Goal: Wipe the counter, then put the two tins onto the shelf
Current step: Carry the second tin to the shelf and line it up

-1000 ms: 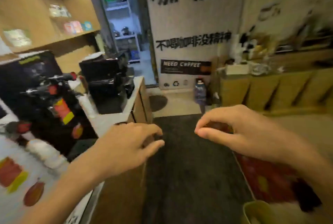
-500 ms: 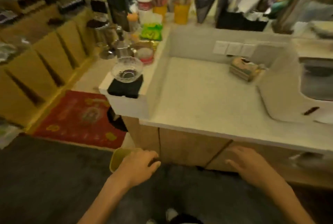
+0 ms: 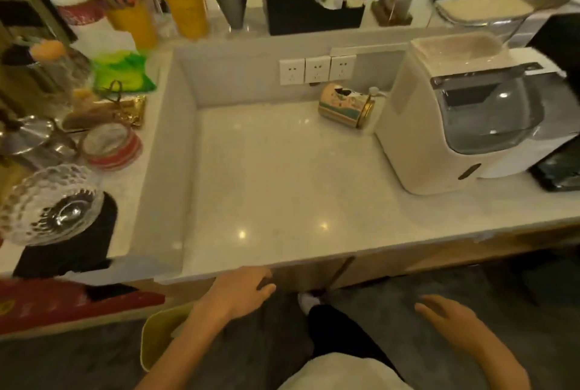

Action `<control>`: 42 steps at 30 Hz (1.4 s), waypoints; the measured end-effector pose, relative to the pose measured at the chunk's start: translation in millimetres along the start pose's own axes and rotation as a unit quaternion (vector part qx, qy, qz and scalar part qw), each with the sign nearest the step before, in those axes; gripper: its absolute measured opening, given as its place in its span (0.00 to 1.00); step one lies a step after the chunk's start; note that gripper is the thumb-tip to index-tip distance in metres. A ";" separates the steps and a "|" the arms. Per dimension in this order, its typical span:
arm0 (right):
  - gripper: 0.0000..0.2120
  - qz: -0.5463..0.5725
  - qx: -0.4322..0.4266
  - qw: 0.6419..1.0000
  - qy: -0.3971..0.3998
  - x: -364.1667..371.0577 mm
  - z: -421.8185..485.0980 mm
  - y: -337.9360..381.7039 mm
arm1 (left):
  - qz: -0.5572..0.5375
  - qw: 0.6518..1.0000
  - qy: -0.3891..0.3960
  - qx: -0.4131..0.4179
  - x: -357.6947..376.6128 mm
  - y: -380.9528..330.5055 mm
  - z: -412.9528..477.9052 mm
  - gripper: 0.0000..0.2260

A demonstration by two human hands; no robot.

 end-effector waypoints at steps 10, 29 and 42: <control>0.24 -0.004 -0.241 0.966 -0.092 -170.5 181.9 286.3 | -0.169 0.975 -0.107 -0.100 -156.0 -4.6 224.9 0.15; 0.51 -0.002 -0.185 0.982 -0.022 -220.1 409.1 413.4 | -0.668 0.736 0.072 -0.080 -186.4 -101.5 460.1 0.31; 0.52 0.034 -0.203 0.953 0.221 -23.7 189.0 360.9 | -0.675 0.707 -0.150 -0.147 -55.1 -18.4 190.9 0.46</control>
Point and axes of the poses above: each hand's wrist, its own z-axis towards the middle knuckle, its own x-axis out of the palm, y = z × x, the point moved 7 cm from there along z, towards the middle knuckle, and after that the axes turned 11 degrees about z, right-handed, at the moved point
